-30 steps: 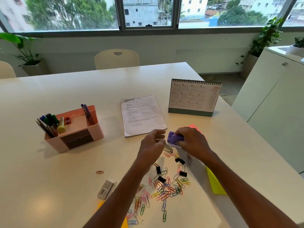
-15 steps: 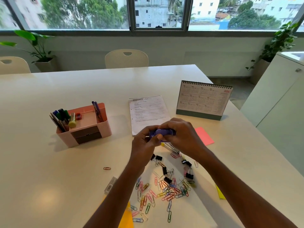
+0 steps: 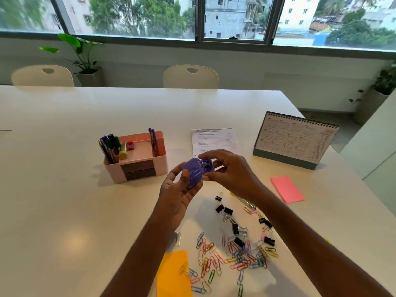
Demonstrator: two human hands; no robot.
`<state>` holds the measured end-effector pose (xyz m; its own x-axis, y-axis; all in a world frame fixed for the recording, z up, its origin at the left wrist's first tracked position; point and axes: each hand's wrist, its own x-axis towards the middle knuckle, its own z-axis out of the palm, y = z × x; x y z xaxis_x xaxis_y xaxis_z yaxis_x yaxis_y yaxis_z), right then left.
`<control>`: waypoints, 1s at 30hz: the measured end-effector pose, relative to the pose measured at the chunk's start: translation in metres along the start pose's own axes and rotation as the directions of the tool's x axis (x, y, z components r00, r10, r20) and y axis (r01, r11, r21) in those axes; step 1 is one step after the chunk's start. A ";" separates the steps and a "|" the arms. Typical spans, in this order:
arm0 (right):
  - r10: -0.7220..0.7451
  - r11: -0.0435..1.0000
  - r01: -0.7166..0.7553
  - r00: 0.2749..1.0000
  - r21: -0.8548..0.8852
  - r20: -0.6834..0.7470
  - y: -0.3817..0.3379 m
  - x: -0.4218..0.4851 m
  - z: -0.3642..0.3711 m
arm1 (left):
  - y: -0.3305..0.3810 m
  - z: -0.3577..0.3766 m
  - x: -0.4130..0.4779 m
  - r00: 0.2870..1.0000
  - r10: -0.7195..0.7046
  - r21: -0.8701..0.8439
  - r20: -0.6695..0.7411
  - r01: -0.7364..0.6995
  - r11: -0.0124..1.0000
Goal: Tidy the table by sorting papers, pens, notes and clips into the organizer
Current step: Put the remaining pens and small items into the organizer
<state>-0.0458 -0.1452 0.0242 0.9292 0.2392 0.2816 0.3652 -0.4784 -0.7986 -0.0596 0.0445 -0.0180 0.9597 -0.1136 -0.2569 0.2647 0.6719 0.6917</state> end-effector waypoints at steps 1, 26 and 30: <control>-0.002 1.000 0.002 1.000 0.003 0.002 -0.003 0.005 0.003 | 0.003 -0.002 0.000 1.000 -0.006 -0.024 -0.008 0.005 1.000; -0.120 0.988 0.119 0.993 -0.095 -0.006 -0.023 0.163 0.063 | 0.052 -0.047 0.027 0.962 -0.155 -0.189 -0.223 0.113 0.975; -0.096 0.972 0.112 0.992 -0.206 0.085 -0.008 0.174 0.081 | 0.054 -0.053 0.023 0.961 -0.141 -0.152 -0.240 0.106 0.983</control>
<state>0.1087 -0.0314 0.0370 0.8818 0.3548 0.3106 0.4703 -0.6124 -0.6354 -0.0278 0.1166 -0.0222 0.8621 -0.0281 -0.5059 0.3476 0.7593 0.5501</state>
